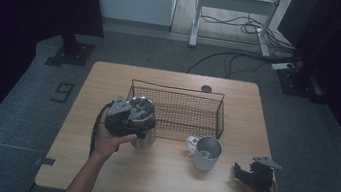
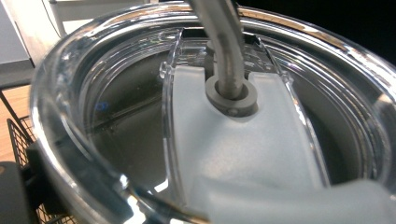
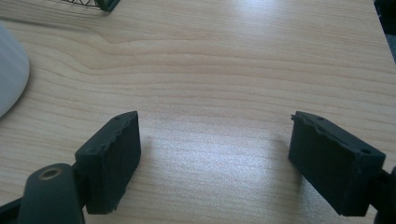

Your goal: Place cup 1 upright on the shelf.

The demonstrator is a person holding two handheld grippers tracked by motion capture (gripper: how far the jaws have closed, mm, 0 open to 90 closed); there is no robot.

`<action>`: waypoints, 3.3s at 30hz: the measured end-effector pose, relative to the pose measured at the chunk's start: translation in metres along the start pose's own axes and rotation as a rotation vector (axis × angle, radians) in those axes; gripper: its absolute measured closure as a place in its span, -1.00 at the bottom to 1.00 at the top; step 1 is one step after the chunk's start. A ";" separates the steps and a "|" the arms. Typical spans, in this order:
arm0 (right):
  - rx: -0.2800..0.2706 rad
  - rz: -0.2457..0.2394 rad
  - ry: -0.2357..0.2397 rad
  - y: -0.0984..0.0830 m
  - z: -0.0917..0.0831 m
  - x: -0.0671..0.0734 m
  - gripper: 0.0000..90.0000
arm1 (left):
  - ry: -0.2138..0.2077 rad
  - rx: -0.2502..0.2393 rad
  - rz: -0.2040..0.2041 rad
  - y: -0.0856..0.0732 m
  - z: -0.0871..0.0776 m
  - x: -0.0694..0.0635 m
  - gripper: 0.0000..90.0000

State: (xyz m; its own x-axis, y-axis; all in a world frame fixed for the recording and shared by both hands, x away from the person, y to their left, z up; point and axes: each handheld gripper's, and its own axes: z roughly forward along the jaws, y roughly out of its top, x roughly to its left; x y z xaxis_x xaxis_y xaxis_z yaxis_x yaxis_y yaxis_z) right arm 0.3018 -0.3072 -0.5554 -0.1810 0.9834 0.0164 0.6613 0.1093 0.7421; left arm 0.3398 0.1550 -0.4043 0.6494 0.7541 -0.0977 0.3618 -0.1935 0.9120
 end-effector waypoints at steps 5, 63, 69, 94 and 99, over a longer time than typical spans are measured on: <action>0.000 0.000 0.000 0.000 0.000 0.000 -0.63 | 0.000 0.002 0.001 0.004 0.001 0.001 -0.93; 0.001 -0.003 0.000 0.000 0.000 0.000 -0.63 | 0.007 -0.006 0.025 0.045 0.005 0.004 -0.93; -0.001 -0.002 -0.001 0.000 0.000 0.000 -0.63 | 0.012 -0.009 0.029 0.049 0.006 0.004 -0.93; -0.001 -0.001 -0.001 0.000 0.000 0.000 -0.63 | 0.027 -0.003 0.022 0.060 0.018 0.011 -0.93; -0.001 -0.002 -0.001 0.000 0.000 0.000 -0.63 | 0.034 0.000 0.024 0.063 0.019 0.013 -0.93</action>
State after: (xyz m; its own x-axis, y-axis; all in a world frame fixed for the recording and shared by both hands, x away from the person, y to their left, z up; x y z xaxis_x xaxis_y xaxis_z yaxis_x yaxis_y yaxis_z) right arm 0.3018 -0.3075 -0.5555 -0.1814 0.9833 0.0145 0.6603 0.1109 0.7428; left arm 0.3839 0.1404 -0.3554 0.6352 0.7699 -0.0618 0.3460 -0.2120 0.9140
